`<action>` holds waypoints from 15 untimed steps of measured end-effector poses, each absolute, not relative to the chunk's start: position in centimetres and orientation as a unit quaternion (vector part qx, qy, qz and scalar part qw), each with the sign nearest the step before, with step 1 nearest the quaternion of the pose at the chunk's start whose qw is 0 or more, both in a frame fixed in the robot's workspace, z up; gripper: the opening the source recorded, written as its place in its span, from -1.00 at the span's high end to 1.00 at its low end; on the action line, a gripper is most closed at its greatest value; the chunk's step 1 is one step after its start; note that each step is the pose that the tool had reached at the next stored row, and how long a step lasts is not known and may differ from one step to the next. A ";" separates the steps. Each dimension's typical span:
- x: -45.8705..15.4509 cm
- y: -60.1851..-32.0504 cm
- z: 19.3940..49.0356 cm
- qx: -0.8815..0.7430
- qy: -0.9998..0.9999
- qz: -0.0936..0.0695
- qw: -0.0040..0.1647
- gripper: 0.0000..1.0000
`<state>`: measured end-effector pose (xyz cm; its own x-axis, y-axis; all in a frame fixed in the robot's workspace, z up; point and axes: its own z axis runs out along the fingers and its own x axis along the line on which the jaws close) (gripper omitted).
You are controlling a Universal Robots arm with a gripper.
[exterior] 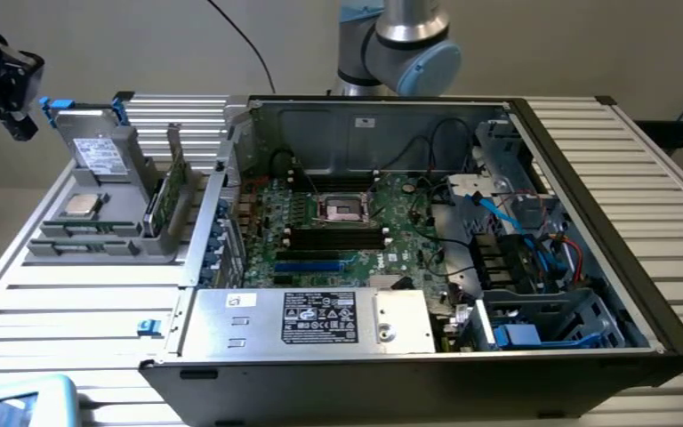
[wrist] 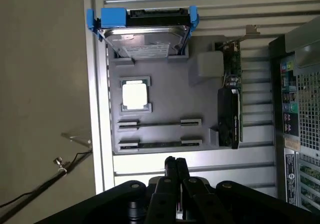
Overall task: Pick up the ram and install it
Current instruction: 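Reach for the ram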
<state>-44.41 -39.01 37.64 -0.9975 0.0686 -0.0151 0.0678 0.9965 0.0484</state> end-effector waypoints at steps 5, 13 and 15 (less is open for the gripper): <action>-44.8 -38.4 37.2 0.034 0.999 0.023 0.008 0.78; -45.2 -37.7 37.1 0.034 0.999 0.023 0.008 0.78; -45.2 -37.7 37.1 0.034 0.999 0.023 0.008 0.78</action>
